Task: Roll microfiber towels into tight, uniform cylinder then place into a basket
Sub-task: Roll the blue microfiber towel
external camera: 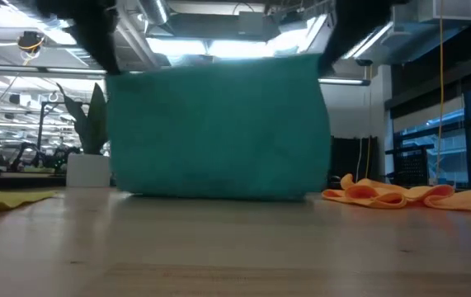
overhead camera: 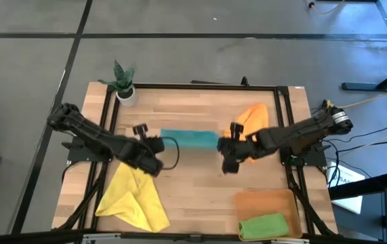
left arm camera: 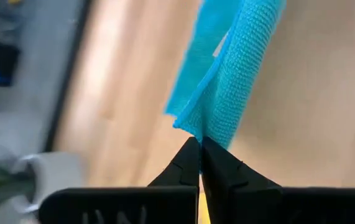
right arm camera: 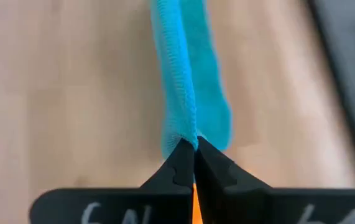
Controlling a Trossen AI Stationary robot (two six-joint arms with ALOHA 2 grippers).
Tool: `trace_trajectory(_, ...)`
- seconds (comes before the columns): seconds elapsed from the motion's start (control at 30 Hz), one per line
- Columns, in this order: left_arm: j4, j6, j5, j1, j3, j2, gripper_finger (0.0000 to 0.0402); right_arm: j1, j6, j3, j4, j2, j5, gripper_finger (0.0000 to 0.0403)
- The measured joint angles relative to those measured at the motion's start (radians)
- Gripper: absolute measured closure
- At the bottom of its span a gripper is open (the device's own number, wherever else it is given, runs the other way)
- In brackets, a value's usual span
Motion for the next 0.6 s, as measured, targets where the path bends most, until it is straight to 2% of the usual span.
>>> trace_trajectory(0.1, 0.126, 0.001, 0.056, -0.057, -0.059, 0.0, 0.0401, 0.042, 0.05, -0.079, 0.126, 0.0, -0.056, 0.04)
trace_trajectory(0.3, 0.343, -0.012, 0.107, -0.146, -0.159, 0.002, 0.0401, 0.118, 0.114, -0.224, 0.363, 0.0, -0.125, 0.04)
trace_trajectory(0.6, 0.555, -0.047, 0.13, -0.23, -0.289, 0.004, 0.0401, 0.201, 0.237, -0.361, 0.496, 0.0, -0.138, 0.04)
